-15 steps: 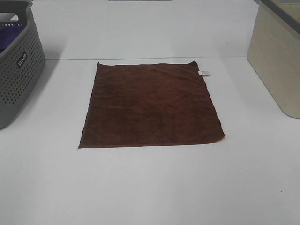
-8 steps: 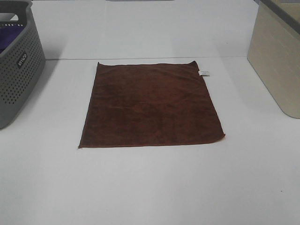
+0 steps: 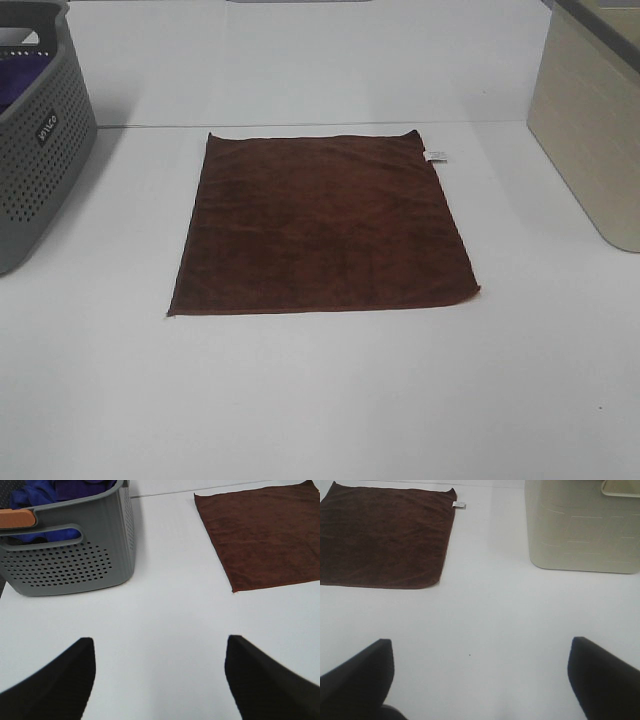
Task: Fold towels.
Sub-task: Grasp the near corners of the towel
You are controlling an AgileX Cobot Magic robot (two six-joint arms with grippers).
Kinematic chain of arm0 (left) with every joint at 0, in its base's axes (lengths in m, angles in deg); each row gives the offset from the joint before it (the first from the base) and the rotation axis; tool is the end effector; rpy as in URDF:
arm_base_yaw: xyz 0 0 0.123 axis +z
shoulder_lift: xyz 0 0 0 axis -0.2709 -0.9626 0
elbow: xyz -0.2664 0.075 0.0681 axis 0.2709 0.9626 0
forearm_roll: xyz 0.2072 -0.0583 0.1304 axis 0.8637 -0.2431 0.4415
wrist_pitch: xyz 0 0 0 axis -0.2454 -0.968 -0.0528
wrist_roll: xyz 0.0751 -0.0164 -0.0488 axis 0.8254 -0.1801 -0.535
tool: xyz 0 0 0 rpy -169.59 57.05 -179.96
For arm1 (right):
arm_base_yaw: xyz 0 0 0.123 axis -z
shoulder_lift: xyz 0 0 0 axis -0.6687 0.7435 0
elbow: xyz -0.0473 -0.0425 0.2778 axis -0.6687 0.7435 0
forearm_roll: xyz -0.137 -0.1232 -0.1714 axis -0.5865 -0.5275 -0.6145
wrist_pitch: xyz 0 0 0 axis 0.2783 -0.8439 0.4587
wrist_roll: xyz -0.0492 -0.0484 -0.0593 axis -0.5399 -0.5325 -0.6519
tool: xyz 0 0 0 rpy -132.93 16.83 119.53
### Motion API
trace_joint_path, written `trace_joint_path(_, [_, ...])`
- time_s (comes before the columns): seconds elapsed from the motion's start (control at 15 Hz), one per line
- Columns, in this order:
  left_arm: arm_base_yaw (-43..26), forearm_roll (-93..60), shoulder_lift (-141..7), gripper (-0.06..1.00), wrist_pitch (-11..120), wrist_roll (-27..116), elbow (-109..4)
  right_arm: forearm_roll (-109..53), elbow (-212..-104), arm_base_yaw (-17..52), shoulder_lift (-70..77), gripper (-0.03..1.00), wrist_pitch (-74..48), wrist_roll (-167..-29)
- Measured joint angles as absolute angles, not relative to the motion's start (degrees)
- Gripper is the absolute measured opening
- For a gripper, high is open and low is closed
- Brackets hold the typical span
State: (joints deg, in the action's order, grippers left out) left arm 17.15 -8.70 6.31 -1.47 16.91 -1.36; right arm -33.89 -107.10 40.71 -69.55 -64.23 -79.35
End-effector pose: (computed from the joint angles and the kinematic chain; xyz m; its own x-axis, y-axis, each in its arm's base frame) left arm -0.0050 -0.0074 0.2782 -0.4358 0.0584 -0.8981 0.0778 0.9966 0.0271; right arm -0.0070 0.0023 0.2806 -0.4383 -0.0675 -0.8963 -0.0702 0.9967 -0.0408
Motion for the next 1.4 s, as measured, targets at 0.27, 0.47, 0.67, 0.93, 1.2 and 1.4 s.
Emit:
trace_joint_path(0.27, [17.15, -8.70, 6.31, 0.68, -1.47, 16.91, -1.36, -33.89, -107.10, 40.71, -69.55, 0.90, -64.23, -79.35])
trace_joint_path(0.47, [17.15, -8.70, 6.31, 0.68, -1.47, 16.91, -1.36, -33.89, -107.10, 40.71, -69.55, 0.90, -64.23, -79.35])
trace_joint_path(0.67, [17.15, -8.70, 6.31, 0.68, -1.47, 16.91, -1.36, -33.89, -107.10, 40.71, -69.55, 0.90, -64.23, -79.35])
trace_joint_path(0.93, [17.15, -8.70, 6.31, 0.68, -1.47, 16.91, -1.36, -33.89, -107.10, 40.71, -69.55, 0.90, -64.23, -79.35])
trace_joint_path(1.2, [17.15, -8.70, 6.31, 0.68, -1.47, 16.91, -1.36, -33.89, -107.10, 40.71, -69.55, 0.90, -64.23, -79.35])
trace_joint_path(1.4, [17.15, -8.70, 6.31, 0.68, -1.47, 16.91, -1.36, -33.89, -107.10, 40.71, -69.55, 0.90, -64.23, -79.35])
